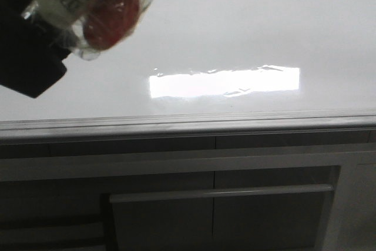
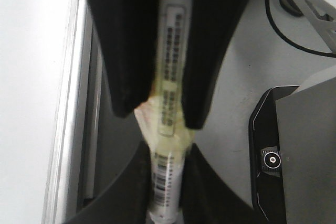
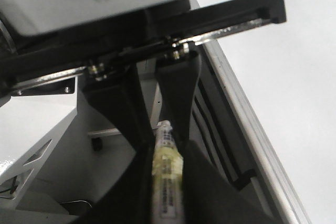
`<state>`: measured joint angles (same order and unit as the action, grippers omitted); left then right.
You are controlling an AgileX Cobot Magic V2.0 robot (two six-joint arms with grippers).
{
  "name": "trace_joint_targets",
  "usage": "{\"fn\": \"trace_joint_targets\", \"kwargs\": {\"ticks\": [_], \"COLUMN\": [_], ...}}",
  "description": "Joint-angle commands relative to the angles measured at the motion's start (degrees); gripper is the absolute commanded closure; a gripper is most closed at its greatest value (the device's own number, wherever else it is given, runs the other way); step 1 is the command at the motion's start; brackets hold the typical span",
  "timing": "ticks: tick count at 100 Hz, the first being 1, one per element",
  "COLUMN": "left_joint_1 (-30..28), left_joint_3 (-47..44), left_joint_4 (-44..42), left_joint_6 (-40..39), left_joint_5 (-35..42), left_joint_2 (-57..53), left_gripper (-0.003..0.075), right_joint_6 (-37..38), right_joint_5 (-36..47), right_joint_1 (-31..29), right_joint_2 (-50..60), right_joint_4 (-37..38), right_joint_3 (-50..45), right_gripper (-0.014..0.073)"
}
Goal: Write number 0 on whiteboard
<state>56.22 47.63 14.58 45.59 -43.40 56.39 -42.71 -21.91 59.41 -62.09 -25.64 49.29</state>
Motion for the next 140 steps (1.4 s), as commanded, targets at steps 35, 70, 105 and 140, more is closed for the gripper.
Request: {"fn": "trace_joint_targets", "kwargs": {"ticks": [35, 70, 105, 140], "left_joint_1": [0.4, 0.2, -7.6, -16.5], "left_joint_3": [2.6, 3.9, -0.3, -11.9], "left_joint_4": [3.3, -0.1, -31.9, -32.6], "left_joint_6": [-1.9, -13.8, -55.5, -61.5], "left_joint_5": [5.5, 13.2, 15.6, 15.9], "left_joint_2": [-2.6, -17.4, -33.8, -43.5], "left_gripper": [0.0131, 0.0434, 0.074, 0.074], "right_joint_6": [0.8, 1.7, 4.6, 4.6], "right_joint_5": [0.7, 1.8, 13.9, 19.2], "right_joint_1": [-2.6, -17.9, -37.0, -37.0], "right_joint_2": [1.5, 7.8, 6.0, -0.2], "right_joint_4": [0.5, 0.6, -2.0, -2.3], "right_joint_3": [1.6, 1.6, 1.5, 1.5], "right_gripper": [0.0654, 0.0654, 0.0654, 0.0654]}}
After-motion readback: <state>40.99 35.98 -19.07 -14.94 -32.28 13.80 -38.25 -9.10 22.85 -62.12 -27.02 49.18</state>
